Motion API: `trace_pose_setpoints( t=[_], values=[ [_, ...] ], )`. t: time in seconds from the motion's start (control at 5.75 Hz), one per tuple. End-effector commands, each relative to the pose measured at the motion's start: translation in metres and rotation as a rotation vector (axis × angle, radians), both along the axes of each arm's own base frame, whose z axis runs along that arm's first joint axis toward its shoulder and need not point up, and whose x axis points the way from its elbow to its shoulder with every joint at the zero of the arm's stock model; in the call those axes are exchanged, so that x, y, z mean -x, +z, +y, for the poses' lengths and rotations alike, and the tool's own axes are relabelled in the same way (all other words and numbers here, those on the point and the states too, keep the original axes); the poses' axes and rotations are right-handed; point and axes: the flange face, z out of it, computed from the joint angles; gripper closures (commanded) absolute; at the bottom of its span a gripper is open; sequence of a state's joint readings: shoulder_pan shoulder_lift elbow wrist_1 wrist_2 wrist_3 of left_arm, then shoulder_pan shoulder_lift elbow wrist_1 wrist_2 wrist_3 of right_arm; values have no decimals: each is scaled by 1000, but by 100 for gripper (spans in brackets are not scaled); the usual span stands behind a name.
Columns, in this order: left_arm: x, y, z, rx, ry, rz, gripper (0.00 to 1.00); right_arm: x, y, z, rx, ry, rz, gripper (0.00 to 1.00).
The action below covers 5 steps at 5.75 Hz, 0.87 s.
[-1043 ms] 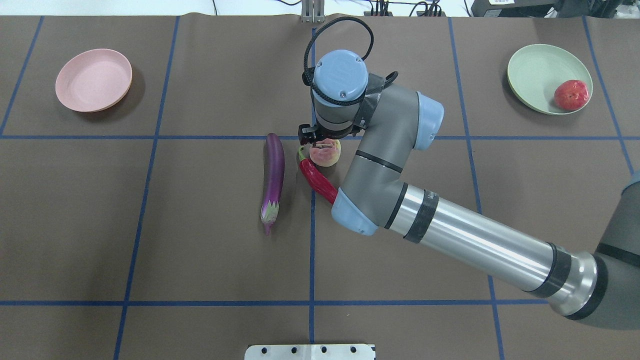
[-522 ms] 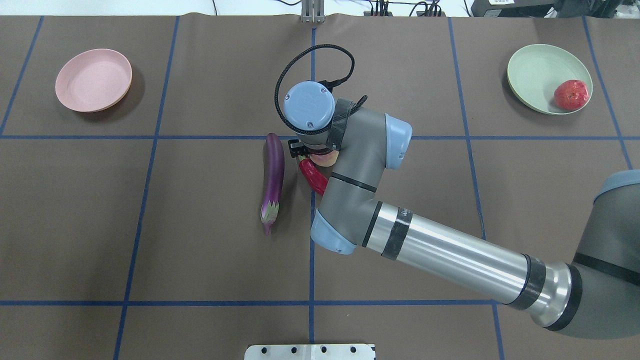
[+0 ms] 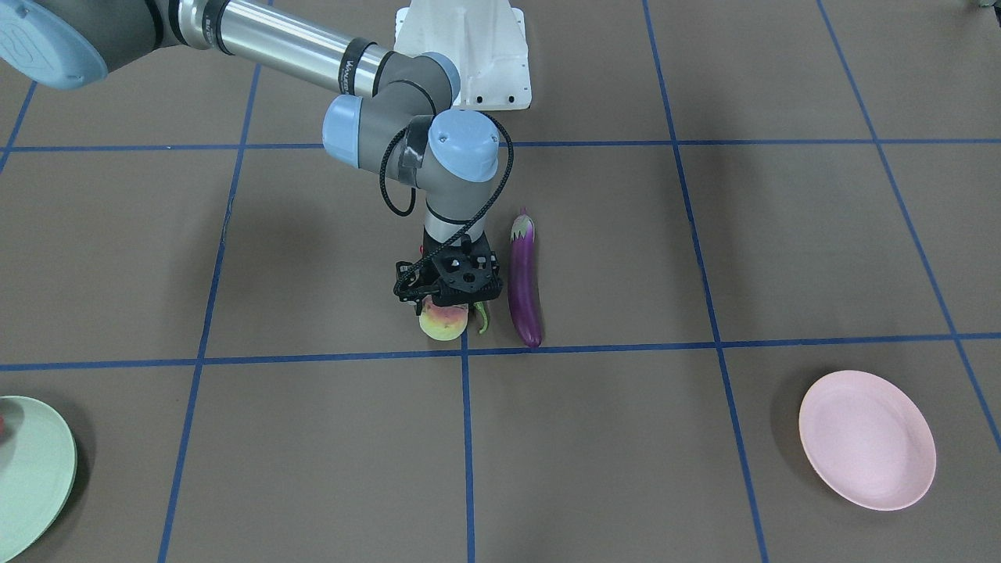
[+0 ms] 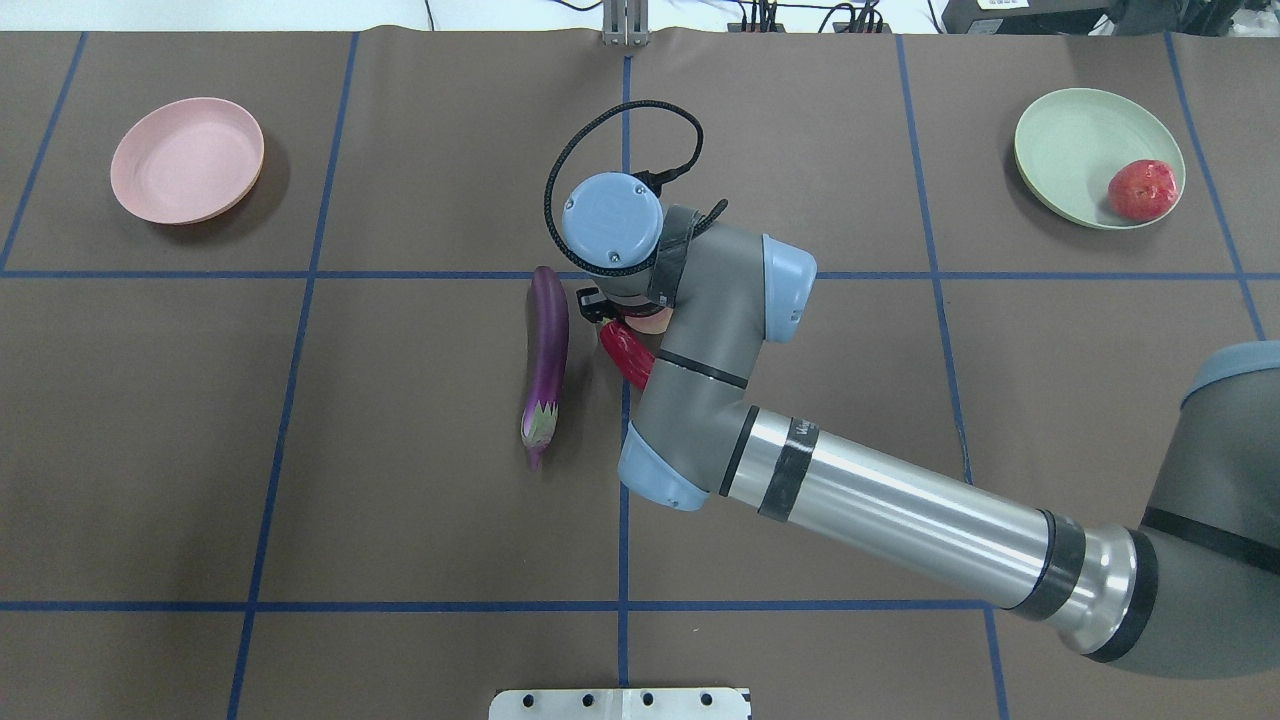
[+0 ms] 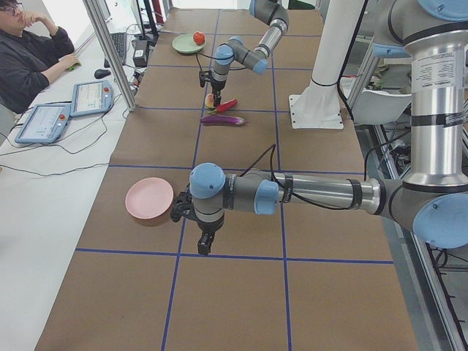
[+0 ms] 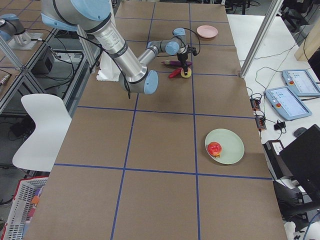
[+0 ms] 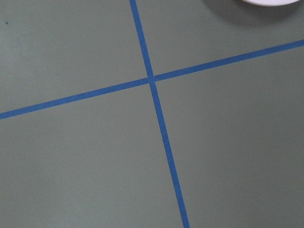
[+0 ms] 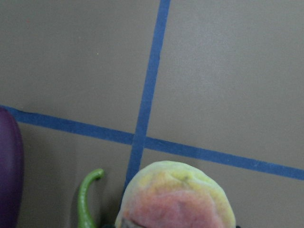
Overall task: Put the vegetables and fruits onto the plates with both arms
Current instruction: 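Reach the right gripper to the peach and grasp it, then carry the peach with the right gripper to the pale green plate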
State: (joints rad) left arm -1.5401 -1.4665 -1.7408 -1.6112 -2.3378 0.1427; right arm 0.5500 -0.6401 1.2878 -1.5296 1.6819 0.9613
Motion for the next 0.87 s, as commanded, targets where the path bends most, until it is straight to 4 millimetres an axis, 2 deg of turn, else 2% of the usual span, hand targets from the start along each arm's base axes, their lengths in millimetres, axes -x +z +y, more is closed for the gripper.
trace_pose_setpoints(
  t=[0.0, 0.17, 0.35, 0.52, 0.7],
  values=[
    [0, -1, 0, -3, 0, 0, 0, -96, -25, -65, -4, -30, -114, 100],
    [0, -3, 0, -7, 0, 0, 0, -168, 3, -115, -35, -45, -154, 100],
    [0, -3, 0, -7, 0, 0, 0, -244, 74, -149, -91, -69, -189, 100],
    [0, -4, 0, -9, 0, 0, 0, -314, 128, -176, -95, -155, -207, 100],
    [0, -5, -1, -10, 0, 0, 0, -377, 196, -194, -111, -238, -180, 100]
  ],
)
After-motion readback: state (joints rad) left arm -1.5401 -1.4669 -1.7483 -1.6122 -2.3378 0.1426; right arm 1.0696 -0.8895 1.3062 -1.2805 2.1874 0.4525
